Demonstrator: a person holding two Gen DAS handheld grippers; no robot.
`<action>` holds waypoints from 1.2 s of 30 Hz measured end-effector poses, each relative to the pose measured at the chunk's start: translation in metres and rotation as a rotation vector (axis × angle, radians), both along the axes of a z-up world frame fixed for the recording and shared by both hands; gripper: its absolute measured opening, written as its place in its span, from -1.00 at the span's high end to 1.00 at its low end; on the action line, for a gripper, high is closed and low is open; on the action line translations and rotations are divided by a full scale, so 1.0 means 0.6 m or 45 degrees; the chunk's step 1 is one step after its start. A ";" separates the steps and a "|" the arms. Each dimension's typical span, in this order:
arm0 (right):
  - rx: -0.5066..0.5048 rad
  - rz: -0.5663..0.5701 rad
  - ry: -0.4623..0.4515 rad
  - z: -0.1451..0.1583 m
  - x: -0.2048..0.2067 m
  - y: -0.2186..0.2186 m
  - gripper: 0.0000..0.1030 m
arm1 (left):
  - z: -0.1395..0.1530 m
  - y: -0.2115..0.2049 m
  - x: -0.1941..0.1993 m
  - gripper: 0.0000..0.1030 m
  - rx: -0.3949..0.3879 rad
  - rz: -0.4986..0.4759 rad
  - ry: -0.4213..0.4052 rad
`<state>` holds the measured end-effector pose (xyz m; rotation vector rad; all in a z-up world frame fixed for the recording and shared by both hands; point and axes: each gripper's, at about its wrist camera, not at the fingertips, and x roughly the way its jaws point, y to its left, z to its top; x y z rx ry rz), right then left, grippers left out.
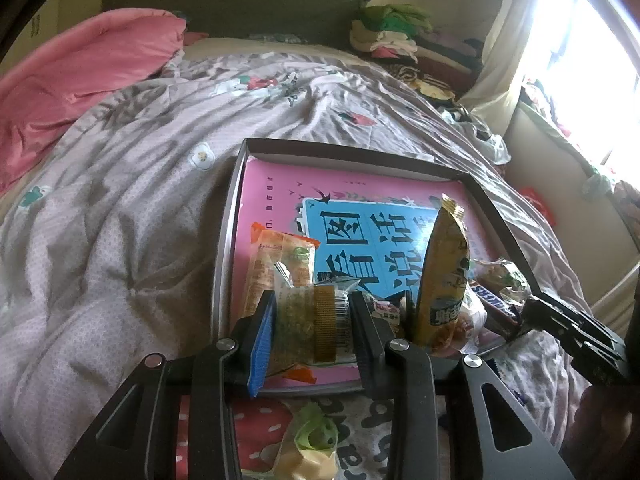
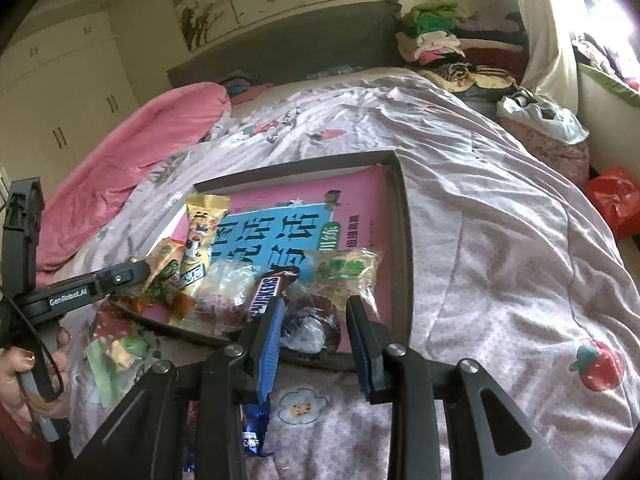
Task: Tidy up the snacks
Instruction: 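Lower the cracker pack into the tray with the left gripper while the right gripper places the round packet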
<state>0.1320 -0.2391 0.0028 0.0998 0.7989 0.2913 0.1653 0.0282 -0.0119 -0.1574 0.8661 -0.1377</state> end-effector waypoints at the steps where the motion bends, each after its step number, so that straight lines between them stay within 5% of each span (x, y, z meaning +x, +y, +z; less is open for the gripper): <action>1: -0.003 -0.001 -0.001 0.000 0.000 -0.001 0.38 | 0.000 0.000 0.000 0.28 0.000 -0.001 0.000; 30: -0.034 0.133 -0.046 0.004 -0.011 0.030 0.38 | 0.002 -0.019 -0.003 0.27 -0.021 -0.078 -0.007; 36: -0.049 0.110 -0.034 0.001 -0.008 0.027 0.38 | -0.002 -0.017 -0.002 0.12 -0.020 -0.065 0.002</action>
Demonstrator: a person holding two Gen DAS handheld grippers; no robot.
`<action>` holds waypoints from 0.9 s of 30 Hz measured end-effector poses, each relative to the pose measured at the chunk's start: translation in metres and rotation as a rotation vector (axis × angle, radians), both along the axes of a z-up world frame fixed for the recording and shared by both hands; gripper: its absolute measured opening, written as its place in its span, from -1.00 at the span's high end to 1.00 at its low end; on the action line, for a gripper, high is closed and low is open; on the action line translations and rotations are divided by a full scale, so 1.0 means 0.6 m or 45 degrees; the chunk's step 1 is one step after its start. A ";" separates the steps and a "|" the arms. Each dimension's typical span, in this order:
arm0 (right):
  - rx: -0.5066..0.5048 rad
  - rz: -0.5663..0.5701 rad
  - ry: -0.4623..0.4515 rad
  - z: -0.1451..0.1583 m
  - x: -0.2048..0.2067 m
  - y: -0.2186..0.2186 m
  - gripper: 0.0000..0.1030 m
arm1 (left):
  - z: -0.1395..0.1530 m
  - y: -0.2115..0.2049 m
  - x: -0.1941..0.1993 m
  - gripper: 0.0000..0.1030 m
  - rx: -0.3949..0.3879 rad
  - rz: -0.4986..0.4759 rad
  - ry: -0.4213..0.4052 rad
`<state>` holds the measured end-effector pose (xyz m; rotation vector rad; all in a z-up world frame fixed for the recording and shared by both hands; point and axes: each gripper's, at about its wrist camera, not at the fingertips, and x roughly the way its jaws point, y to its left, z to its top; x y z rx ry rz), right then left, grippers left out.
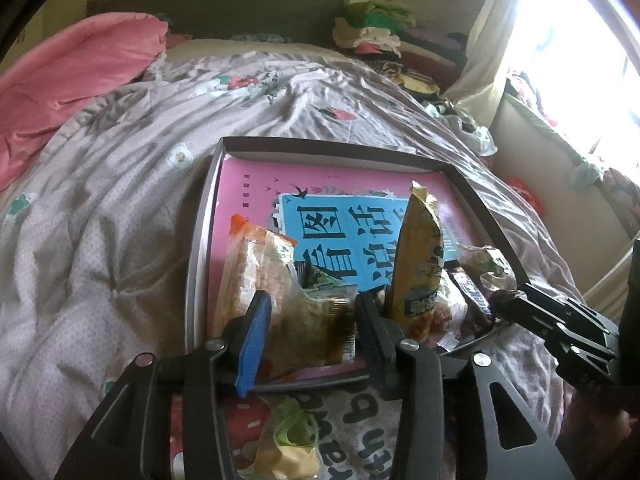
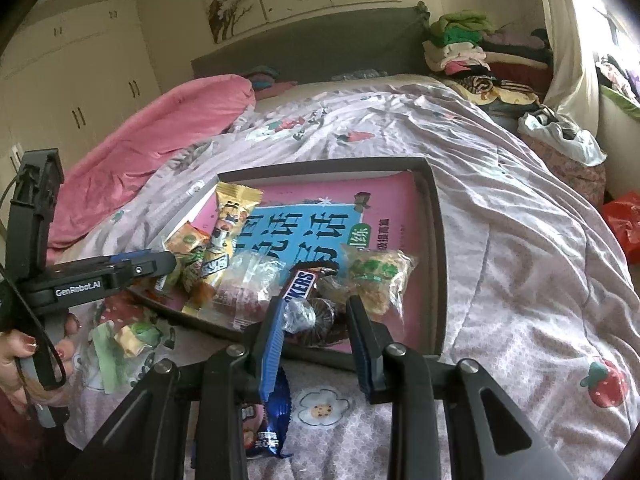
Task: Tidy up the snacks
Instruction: 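Lower the cracker pack into the tray with the left gripper while the right gripper places the round packet, then open both grippers and withdraw them from the tray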
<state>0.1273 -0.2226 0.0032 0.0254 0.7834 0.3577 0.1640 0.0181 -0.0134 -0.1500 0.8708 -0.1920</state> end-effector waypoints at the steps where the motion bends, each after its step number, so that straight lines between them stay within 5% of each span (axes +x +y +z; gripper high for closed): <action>1: 0.003 -0.004 0.004 -0.001 0.001 -0.001 0.38 | 0.000 0.000 0.000 0.12 -0.003 0.001 0.000; 27: 0.074 0.016 0.034 -0.003 0.001 -0.003 0.35 | 0.001 -0.018 -0.009 -0.18 -0.034 -0.090 0.014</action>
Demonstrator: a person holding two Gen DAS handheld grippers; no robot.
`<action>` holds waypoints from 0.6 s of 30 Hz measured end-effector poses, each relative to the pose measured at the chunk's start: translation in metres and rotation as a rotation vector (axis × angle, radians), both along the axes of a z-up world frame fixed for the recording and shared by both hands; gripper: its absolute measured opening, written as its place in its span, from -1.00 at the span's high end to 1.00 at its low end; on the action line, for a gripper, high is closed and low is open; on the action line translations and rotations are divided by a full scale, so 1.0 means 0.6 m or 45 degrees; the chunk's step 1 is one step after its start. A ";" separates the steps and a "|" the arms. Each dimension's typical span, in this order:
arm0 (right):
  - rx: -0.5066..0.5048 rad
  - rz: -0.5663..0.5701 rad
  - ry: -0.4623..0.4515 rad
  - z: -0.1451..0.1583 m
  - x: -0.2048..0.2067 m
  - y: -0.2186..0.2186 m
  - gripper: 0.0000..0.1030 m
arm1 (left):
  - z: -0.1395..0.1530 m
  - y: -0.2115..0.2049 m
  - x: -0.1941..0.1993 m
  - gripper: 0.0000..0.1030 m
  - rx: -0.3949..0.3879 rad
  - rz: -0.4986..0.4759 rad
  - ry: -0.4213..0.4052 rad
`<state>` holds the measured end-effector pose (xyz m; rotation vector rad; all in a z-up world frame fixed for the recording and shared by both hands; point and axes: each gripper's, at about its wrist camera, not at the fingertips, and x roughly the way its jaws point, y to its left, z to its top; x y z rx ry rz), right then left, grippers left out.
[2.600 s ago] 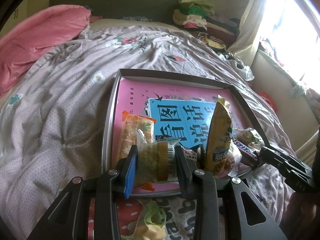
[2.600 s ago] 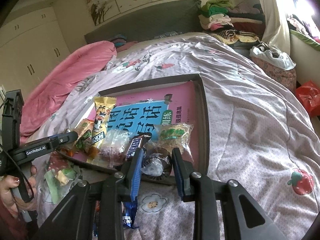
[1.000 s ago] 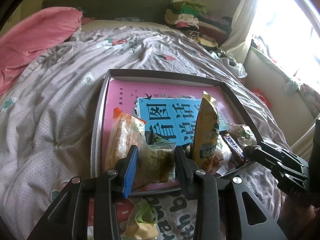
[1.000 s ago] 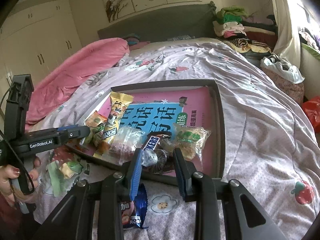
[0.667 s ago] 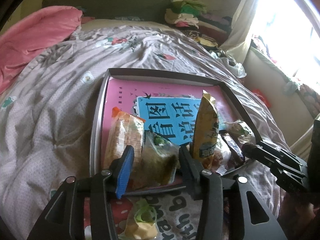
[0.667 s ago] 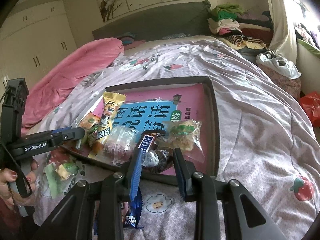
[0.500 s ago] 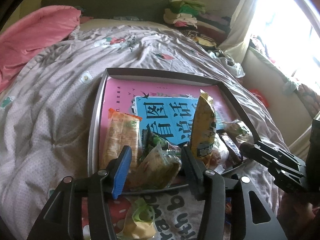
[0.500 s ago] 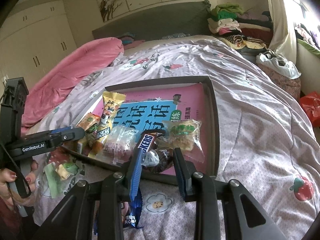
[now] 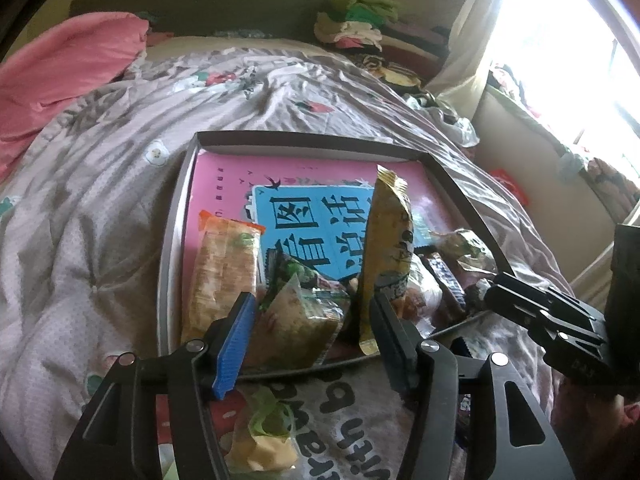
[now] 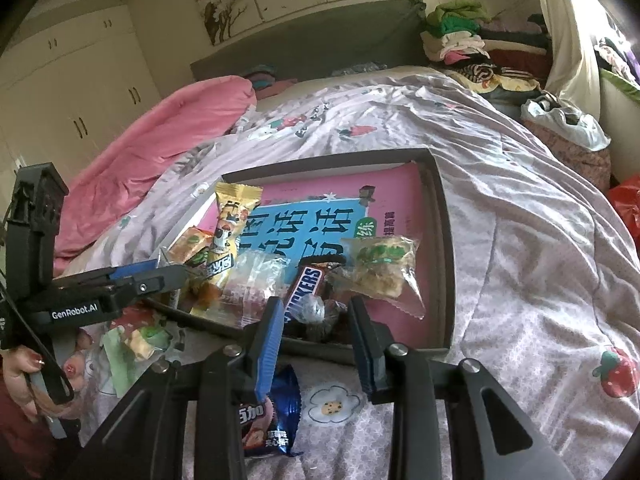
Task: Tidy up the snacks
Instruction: 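Open both grippers and withdraw them from the tray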
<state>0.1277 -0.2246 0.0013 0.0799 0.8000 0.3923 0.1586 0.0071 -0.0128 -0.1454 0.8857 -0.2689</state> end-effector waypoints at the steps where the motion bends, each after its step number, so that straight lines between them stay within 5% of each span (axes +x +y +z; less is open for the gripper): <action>1: 0.001 0.003 0.001 0.000 0.000 0.000 0.35 | 0.000 -0.001 0.000 -0.18 -0.001 -0.006 0.000; 18: -0.007 0.055 -0.003 0.002 -0.005 0.018 0.10 | 0.001 -0.025 -0.012 -0.29 0.047 -0.057 -0.026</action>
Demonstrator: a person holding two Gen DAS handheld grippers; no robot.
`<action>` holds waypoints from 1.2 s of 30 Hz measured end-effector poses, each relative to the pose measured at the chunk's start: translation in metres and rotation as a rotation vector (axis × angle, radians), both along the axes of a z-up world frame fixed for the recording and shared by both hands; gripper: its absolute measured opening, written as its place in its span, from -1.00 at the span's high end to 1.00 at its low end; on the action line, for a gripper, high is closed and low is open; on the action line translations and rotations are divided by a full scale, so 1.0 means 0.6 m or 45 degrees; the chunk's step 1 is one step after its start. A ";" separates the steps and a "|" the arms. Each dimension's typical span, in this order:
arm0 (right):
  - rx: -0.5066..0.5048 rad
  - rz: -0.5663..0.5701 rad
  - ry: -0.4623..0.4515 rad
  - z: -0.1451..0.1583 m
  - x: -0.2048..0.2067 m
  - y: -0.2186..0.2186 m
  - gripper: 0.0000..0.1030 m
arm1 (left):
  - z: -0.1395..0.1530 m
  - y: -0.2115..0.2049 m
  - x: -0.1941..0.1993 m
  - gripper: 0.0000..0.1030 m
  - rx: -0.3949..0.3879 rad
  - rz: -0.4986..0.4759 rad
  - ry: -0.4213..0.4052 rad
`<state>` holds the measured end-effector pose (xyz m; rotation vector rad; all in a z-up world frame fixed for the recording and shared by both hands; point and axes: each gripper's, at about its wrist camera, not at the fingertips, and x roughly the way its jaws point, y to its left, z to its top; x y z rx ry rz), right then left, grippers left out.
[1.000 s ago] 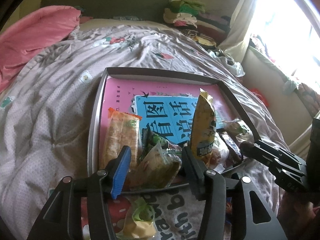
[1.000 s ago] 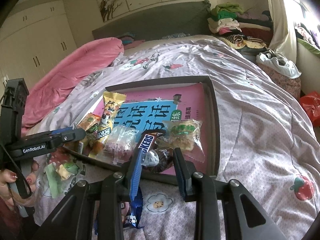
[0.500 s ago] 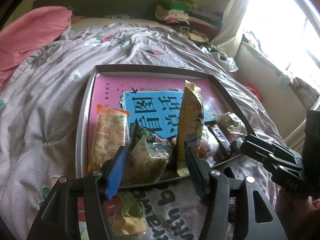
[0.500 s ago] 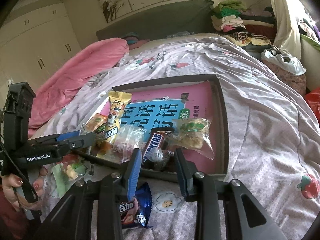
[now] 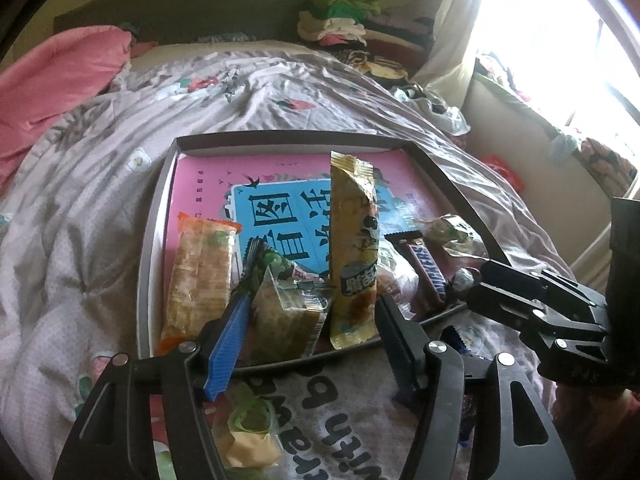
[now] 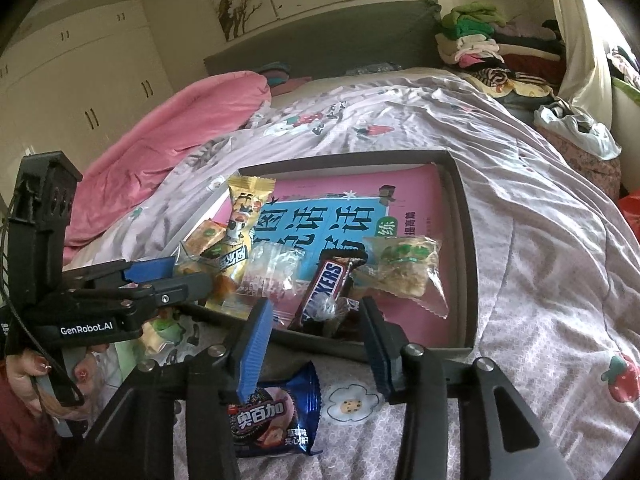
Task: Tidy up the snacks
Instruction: 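Open both grippers and withdraw them from the tray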
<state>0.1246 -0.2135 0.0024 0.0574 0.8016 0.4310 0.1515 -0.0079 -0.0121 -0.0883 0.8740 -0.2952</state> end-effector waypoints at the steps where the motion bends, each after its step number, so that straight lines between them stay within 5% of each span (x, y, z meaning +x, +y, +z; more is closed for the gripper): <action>1: 0.001 -0.001 0.001 0.000 0.000 0.000 0.10 | 0.001 -0.001 -0.001 -0.33 0.001 -0.002 -0.003; 36: -0.045 -0.072 -0.093 0.018 -0.004 -0.010 -0.34 | 0.015 0.000 -0.008 -0.53 0.011 0.018 -0.001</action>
